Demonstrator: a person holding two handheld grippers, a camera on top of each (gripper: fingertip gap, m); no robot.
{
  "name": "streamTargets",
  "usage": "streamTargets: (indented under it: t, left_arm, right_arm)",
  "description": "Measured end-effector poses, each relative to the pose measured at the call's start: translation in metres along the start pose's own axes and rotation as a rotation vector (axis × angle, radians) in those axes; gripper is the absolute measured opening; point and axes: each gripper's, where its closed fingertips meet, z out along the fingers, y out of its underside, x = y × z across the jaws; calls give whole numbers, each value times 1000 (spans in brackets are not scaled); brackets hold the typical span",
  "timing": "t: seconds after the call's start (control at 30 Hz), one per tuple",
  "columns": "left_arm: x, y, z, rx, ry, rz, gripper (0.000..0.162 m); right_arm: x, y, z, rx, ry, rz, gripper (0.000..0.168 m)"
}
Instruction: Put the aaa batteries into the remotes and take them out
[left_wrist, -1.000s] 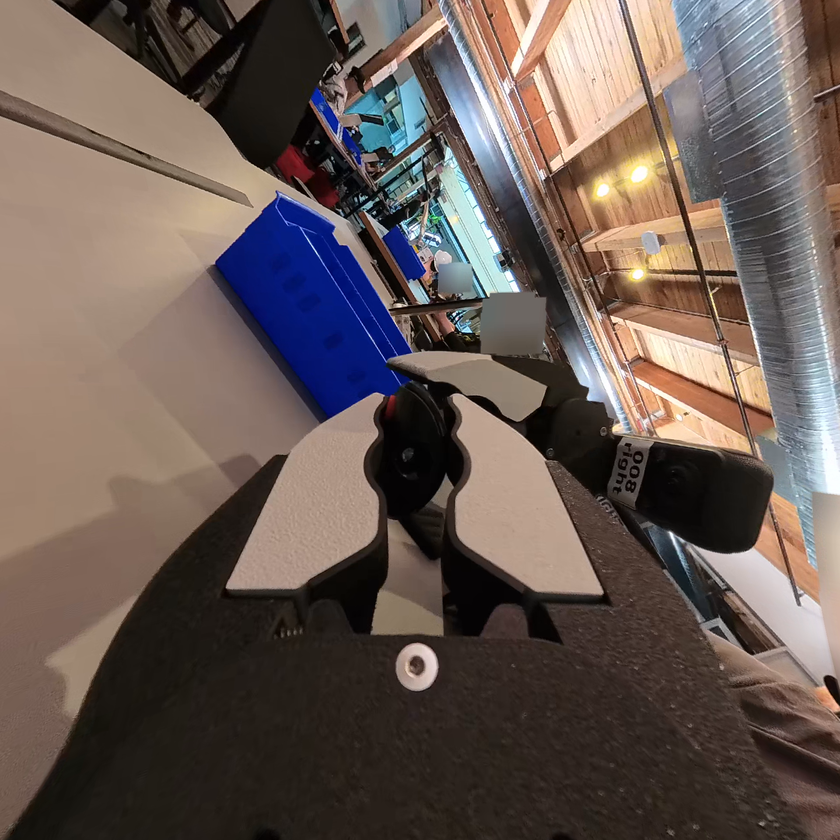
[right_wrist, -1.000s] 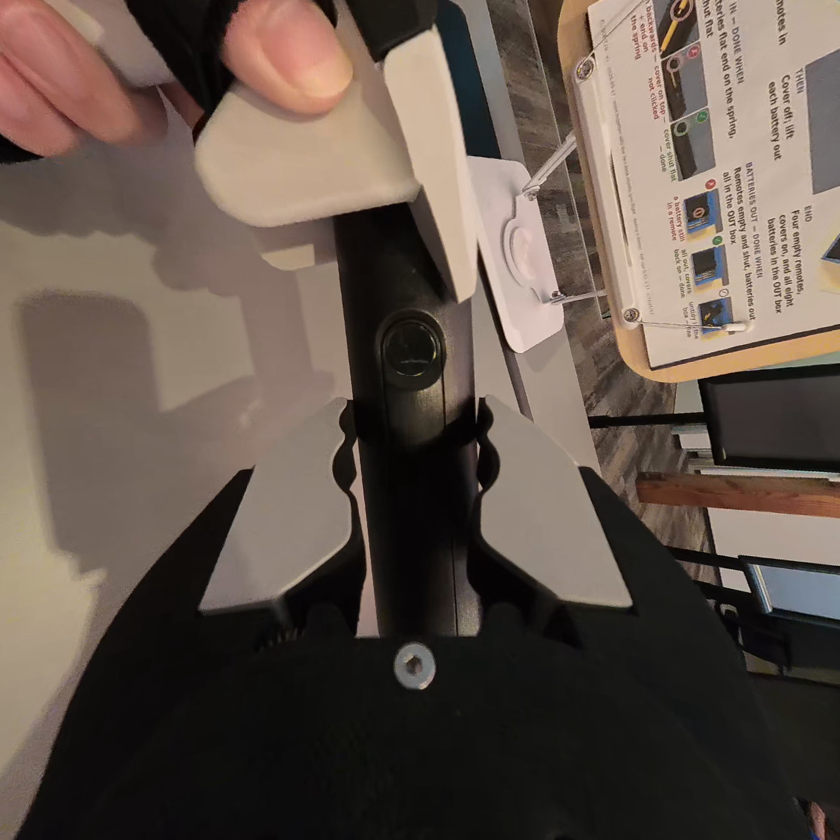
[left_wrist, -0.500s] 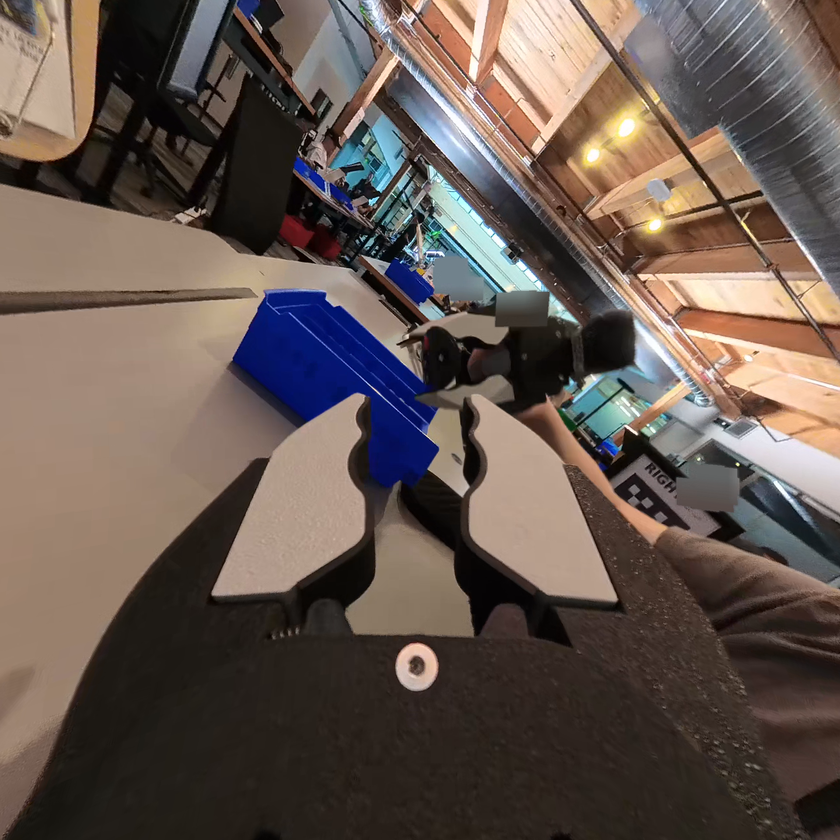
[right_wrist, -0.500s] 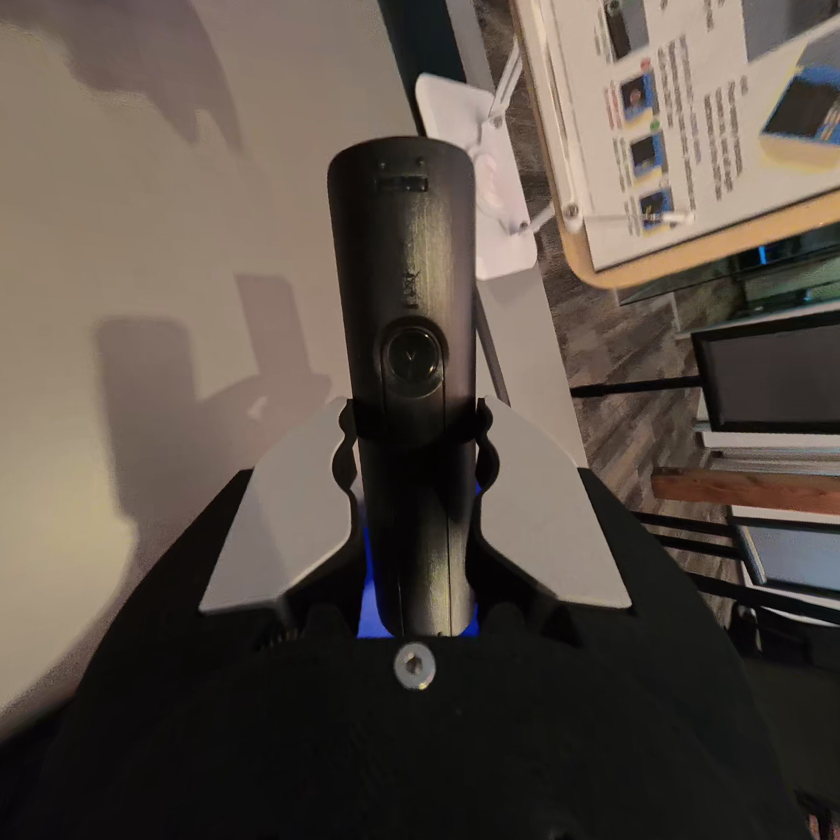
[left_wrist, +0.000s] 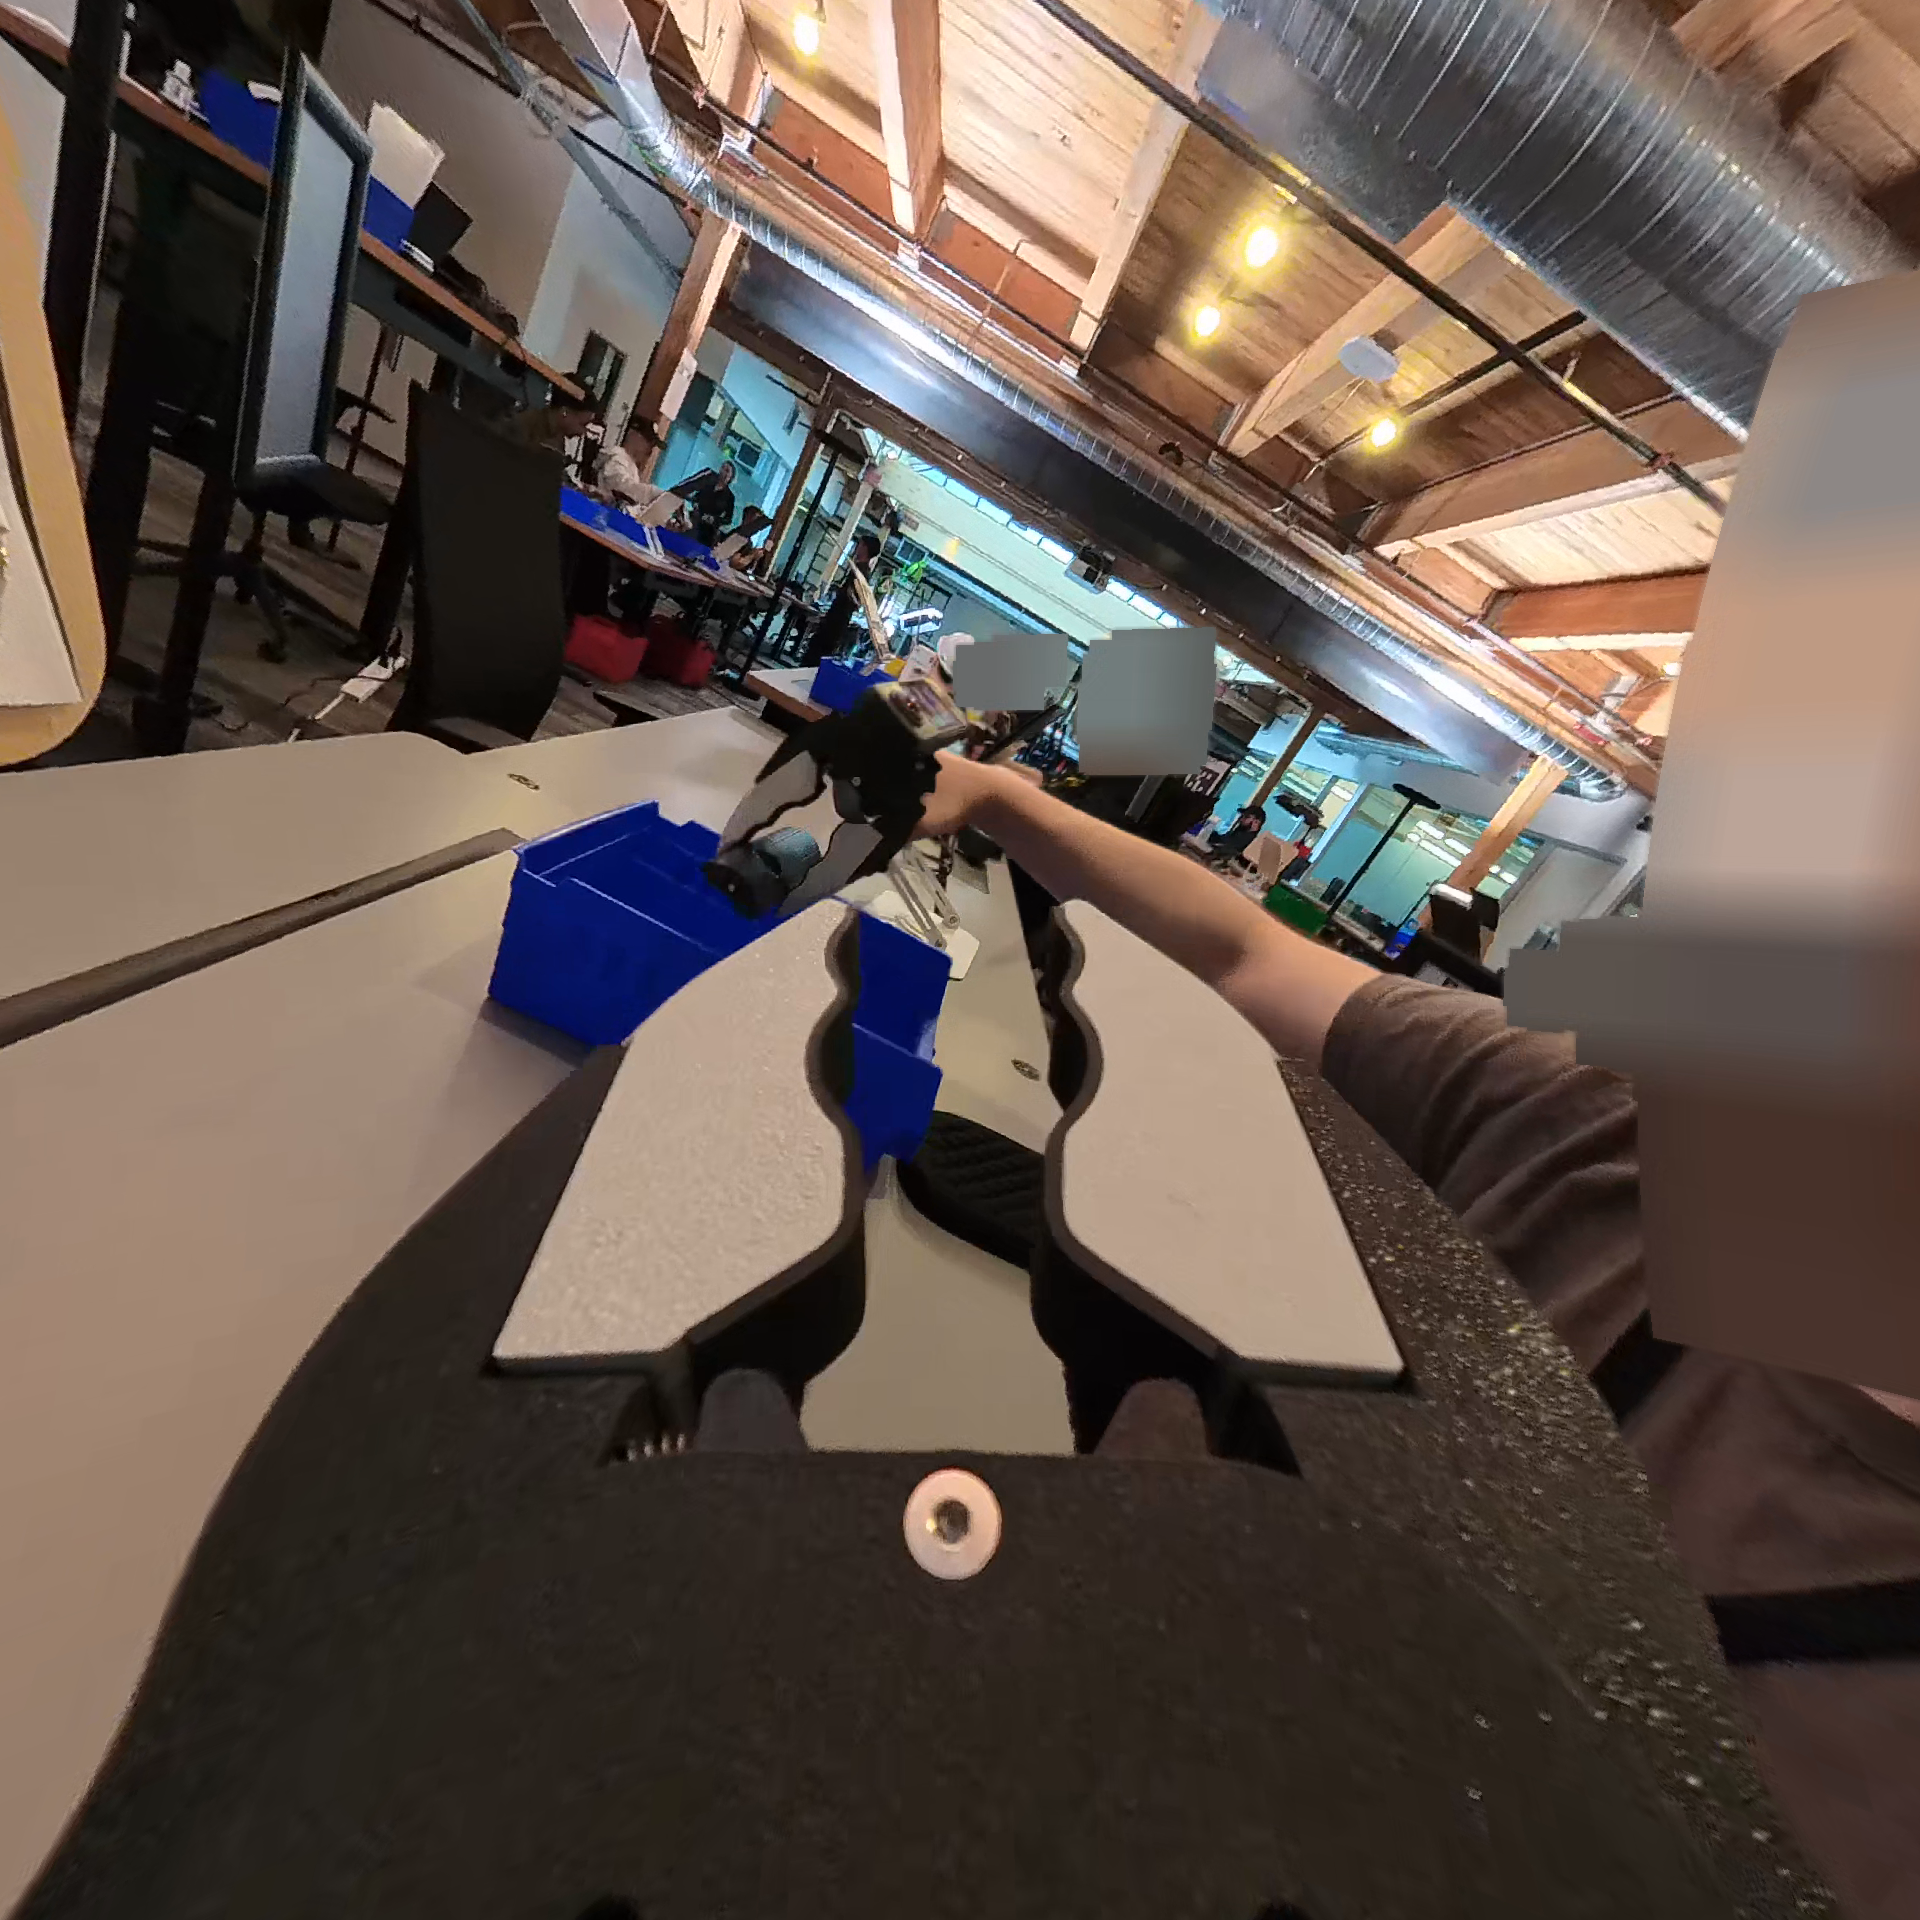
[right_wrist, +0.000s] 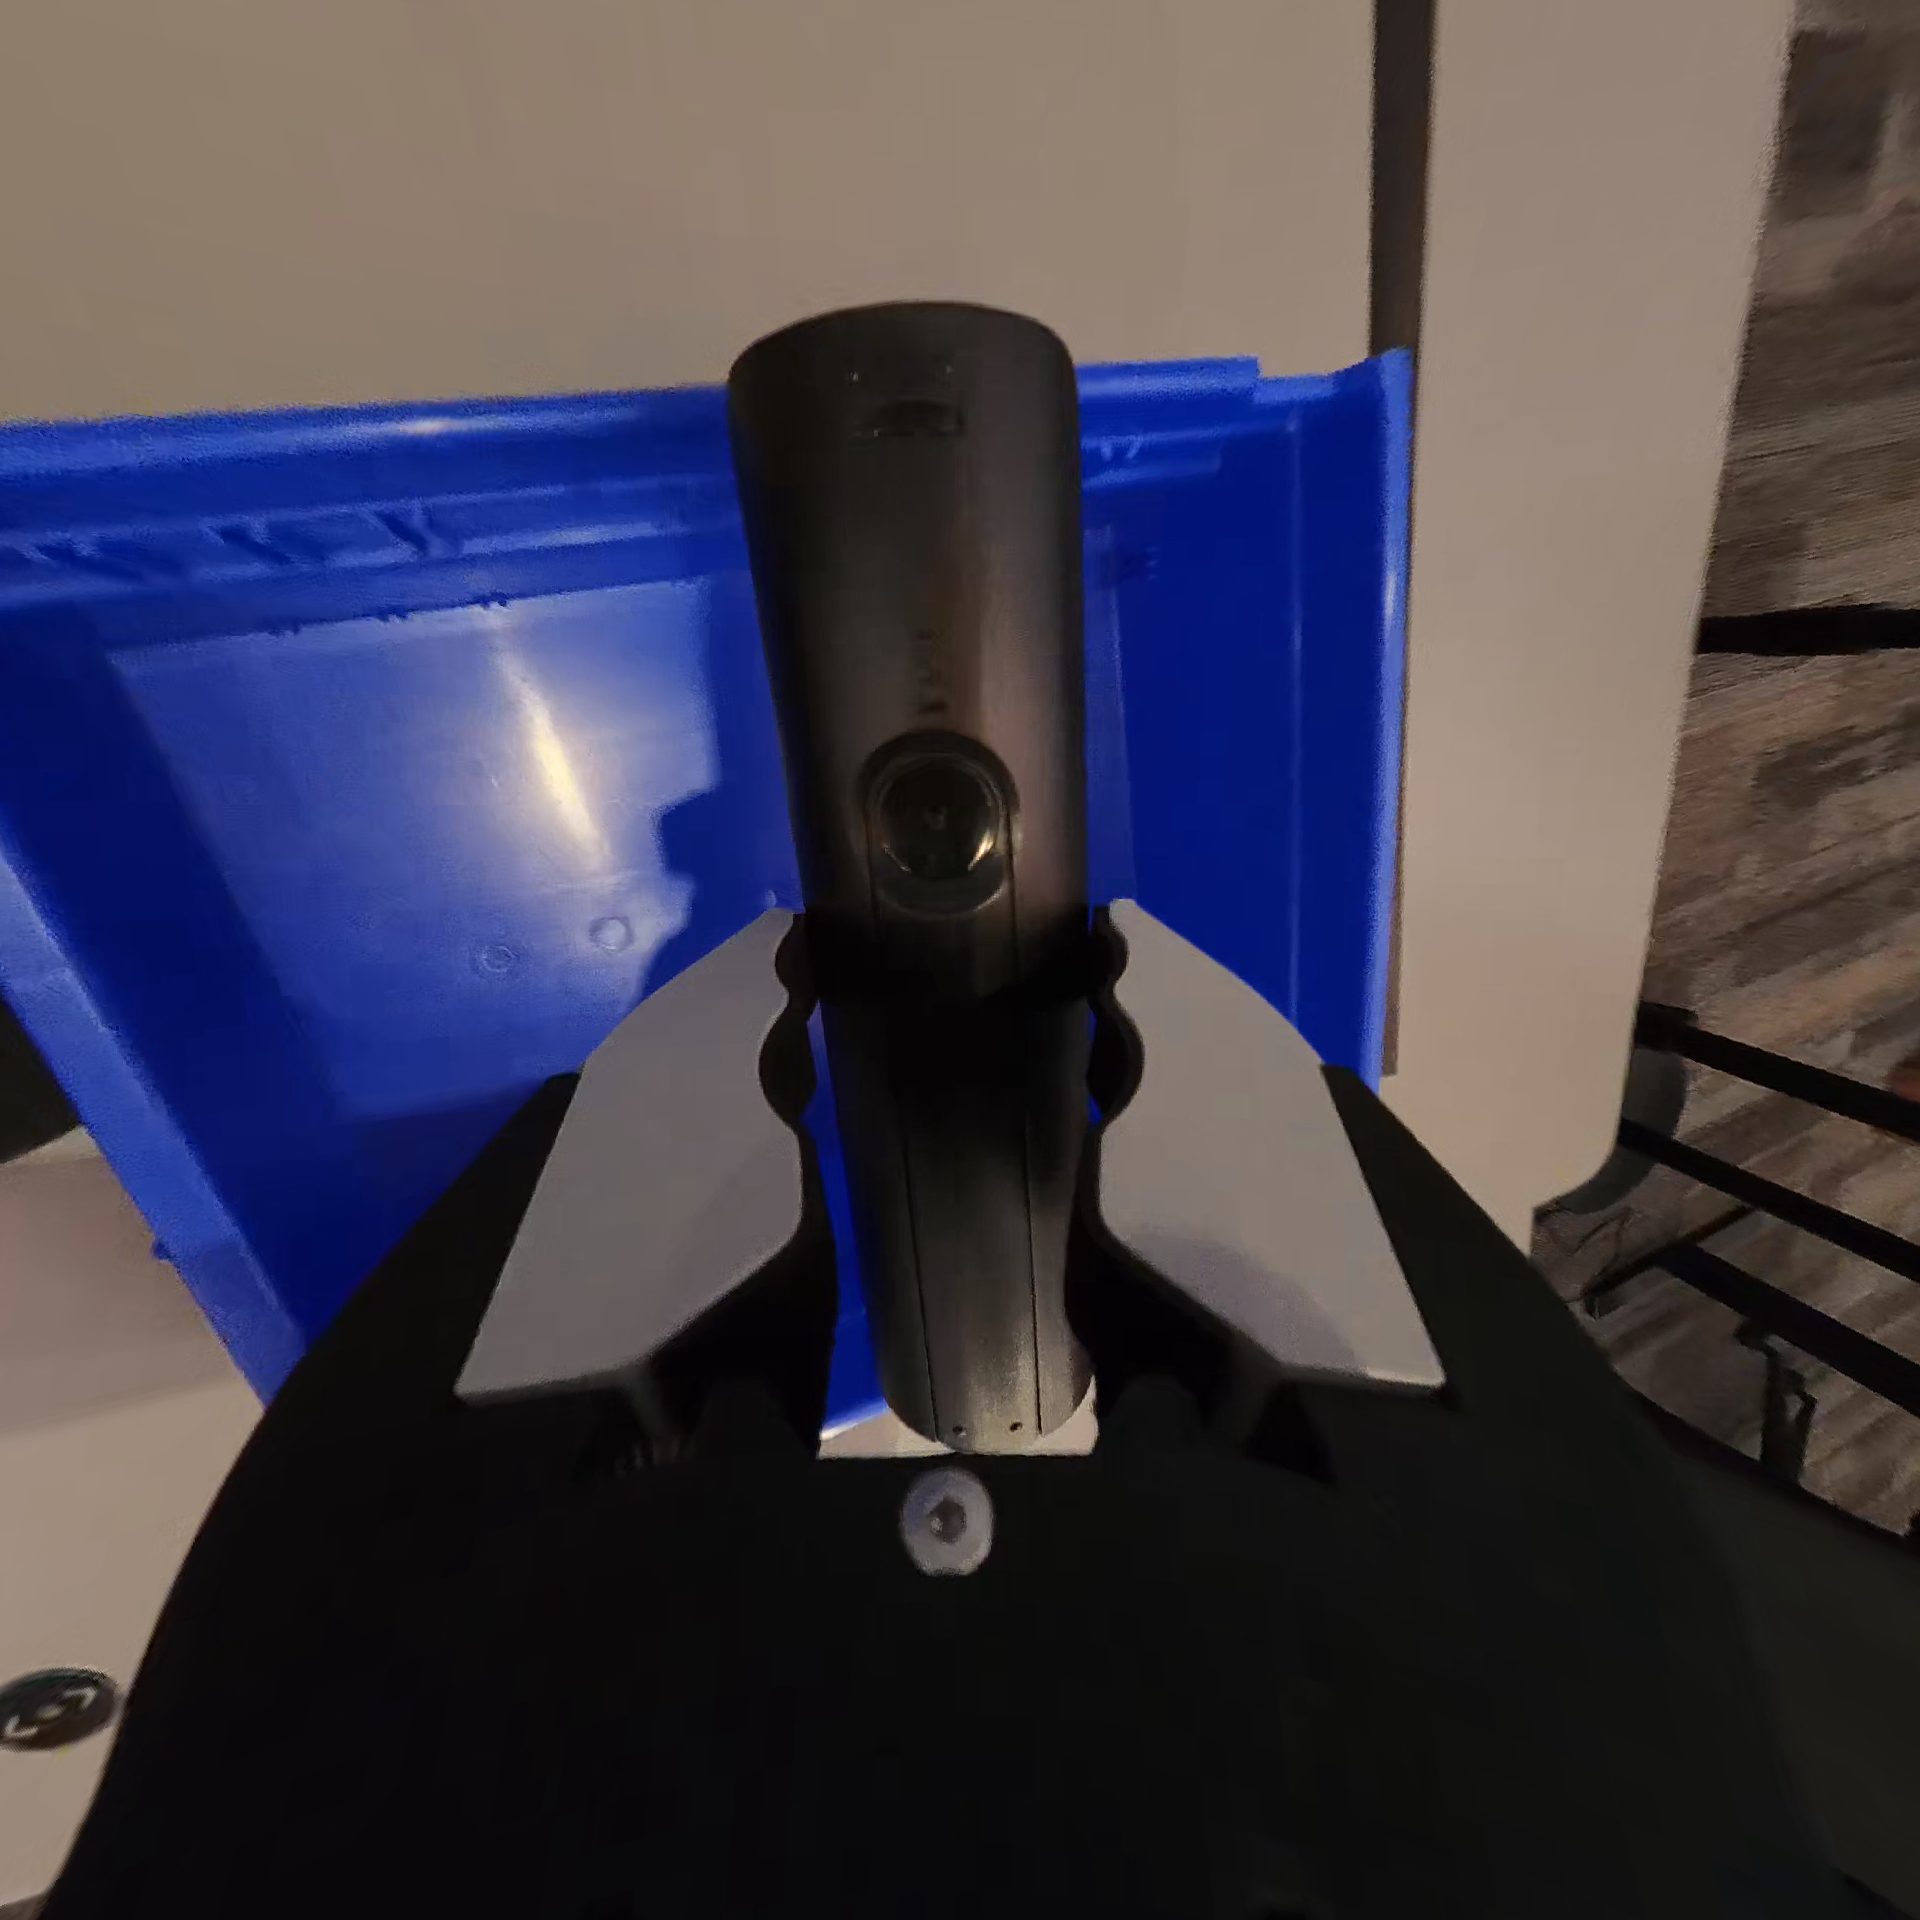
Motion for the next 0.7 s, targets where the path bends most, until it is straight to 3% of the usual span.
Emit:
streamTargets:
  t: [0.33, 0.7]
  left_arm:
    - [20, 4, 4, -58, 29, 92, 33]
    - [18, 12, 12, -81, 47, 62, 32]
  right_arm:
    - [8, 30, 58, -90, -125, -79, 53]
    - [14, 39, 99, -126, -204, -78, 54]
